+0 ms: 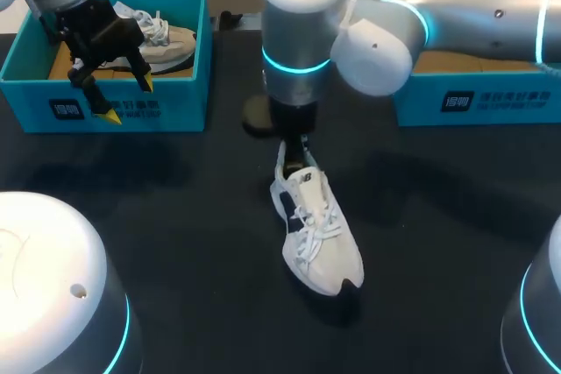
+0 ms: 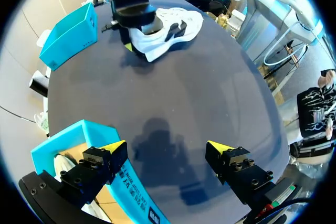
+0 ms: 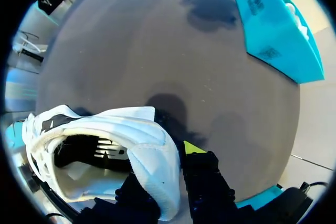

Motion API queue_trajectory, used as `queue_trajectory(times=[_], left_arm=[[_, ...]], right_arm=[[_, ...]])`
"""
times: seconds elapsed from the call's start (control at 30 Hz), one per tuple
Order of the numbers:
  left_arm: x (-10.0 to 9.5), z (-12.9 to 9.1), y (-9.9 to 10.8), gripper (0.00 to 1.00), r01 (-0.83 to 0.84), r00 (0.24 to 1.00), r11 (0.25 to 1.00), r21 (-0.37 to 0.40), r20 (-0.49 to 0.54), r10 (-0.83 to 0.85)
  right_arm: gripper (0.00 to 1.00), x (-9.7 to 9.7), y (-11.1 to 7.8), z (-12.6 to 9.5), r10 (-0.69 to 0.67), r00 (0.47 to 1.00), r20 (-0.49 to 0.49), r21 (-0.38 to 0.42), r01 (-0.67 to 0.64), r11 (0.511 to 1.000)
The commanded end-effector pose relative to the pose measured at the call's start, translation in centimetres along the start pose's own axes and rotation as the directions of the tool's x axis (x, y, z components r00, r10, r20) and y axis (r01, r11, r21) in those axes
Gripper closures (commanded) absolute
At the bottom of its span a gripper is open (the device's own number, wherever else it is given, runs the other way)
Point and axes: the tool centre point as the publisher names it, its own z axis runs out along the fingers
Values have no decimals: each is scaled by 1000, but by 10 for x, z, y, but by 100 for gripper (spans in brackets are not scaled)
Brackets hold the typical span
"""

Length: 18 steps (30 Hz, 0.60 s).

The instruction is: Take the shoe out of the shoebox, open the shoe tongue, remove and reinsert the insole, then place the shoe into the shoebox

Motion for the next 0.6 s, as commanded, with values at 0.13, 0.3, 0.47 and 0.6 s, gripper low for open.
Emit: queue_trajectory(times=[0.13,0.3,0.47,0.6], left_arm=[[0,0,0,0,-1,1000,1000,-2,-1,1],[0,0,0,0,-1,1000,1000,-2,-1,1],[0,0,0,0,-1,1000,1000,-2,-1,1],[0,0,0,0,-1,1000,1000,-2,-1,1]], right_arm=[[100,-3,-29,-55,17,1000,23,20,-17,1000],[100,-6,-38,-86,47,998,43,27,-48,998],[100,-7,-41,-92,65,997,38,22,-66,998],[100,-7,-41,-92,65,997,38,22,-66,998]])
